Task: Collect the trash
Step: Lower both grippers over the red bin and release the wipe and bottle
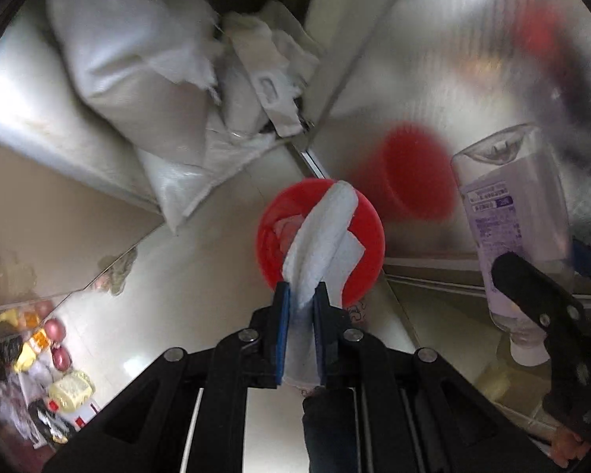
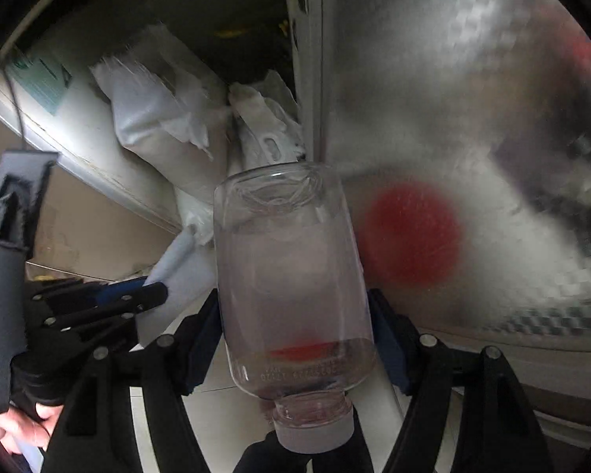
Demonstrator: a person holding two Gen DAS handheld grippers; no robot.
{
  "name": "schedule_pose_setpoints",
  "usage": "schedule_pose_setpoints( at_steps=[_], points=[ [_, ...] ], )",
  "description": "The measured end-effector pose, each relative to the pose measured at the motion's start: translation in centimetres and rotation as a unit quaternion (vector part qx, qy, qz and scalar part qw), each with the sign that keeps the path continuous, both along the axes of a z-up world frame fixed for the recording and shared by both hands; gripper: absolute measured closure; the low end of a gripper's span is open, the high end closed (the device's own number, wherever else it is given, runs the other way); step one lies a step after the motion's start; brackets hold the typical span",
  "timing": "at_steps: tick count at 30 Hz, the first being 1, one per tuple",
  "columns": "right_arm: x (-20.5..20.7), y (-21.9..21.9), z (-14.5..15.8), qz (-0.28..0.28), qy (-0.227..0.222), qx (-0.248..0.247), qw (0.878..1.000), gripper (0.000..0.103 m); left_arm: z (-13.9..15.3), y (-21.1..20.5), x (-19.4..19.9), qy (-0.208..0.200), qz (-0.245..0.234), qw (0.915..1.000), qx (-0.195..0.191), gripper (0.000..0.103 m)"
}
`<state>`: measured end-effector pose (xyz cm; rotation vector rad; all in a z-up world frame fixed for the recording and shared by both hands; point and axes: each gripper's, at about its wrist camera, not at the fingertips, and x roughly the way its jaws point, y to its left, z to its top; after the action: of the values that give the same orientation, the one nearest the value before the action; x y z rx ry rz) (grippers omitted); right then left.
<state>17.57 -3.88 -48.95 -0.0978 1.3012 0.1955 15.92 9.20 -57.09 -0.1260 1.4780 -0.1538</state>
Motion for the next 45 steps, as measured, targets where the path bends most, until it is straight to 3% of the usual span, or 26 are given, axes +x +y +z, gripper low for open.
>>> schedule_pose_setpoints(
  at_steps=[4,8,10,12,14,15,23,28,32,36,45],
  points=[
    [0.0,-1.0,-2.0,-0.015,0.005,-0.005,1.0,0.034,-3.1,-1.5,0.8,0.016,-0.027,0.9995,-0.007,0.093],
    [0.3,-1.0,-2.4,-0.03,-0.004,-0.032,0.999,0.034,-4.3,-2.6,1.2,0.02,-0.041,0.9989,-0.012,0.091],
    [0.5,-1.0,-2.4,-0.033,-0.003,-0.026,0.999,0.034,-4.4,-2.8,1.4,0.013,-0.04,0.999,-0.012,0.079],
    [0.3,-1.4,-2.5,-0.032,-0.005,-0.024,0.999,0.034,-4.1,-3.2,1.5,0.004,-0.044,0.999,-0.008,0.056],
    [-0.1,-1.8,-2.2,-0.03,-0.006,-0.022,0.999,0.034,-3.8,-3.3,1.5,-0.002,-0.049,0.9988,-0.004,0.041],
    [-0.2,-1.8,-2.1,-0.029,-0.007,-0.021,0.999,0.034,-3.5,-3.3,1.5,-0.002,-0.051,0.9987,-0.007,0.038],
    [-0.7,-2.1,-1.5,-0.026,-0.004,-0.013,1.0,0.034,-1.6,-1.7,0.6,0.001,-0.053,0.9986,-0.01,0.034],
    [-0.6,-1.2,-1.4,-0.014,-0.003,-0.009,1.0,0.034,0.6,0.5,-0.6,-0.031,-0.024,0.9992,-0.004,0.034],
    [-0.4,-0.3,-1.9,-0.002,0.003,-0.007,1.0,0.034,0.5,1.8,-1.0,-0.03,-0.007,0.9995,0.004,0.019],
    [-0.2,0.2,-2.8,0.005,0.006,-0.001,1.0,0.034,-0.2,2.9,-1.2,-0.04,0.01,0.9991,0.014,0.011],
    [0.5,1.2,-5.0,0.01,0.022,-0.011,1.0,0.034,-1.8,3.8,-2.0,-0.028,0.012,0.9995,0.014,0.0]
  ],
)
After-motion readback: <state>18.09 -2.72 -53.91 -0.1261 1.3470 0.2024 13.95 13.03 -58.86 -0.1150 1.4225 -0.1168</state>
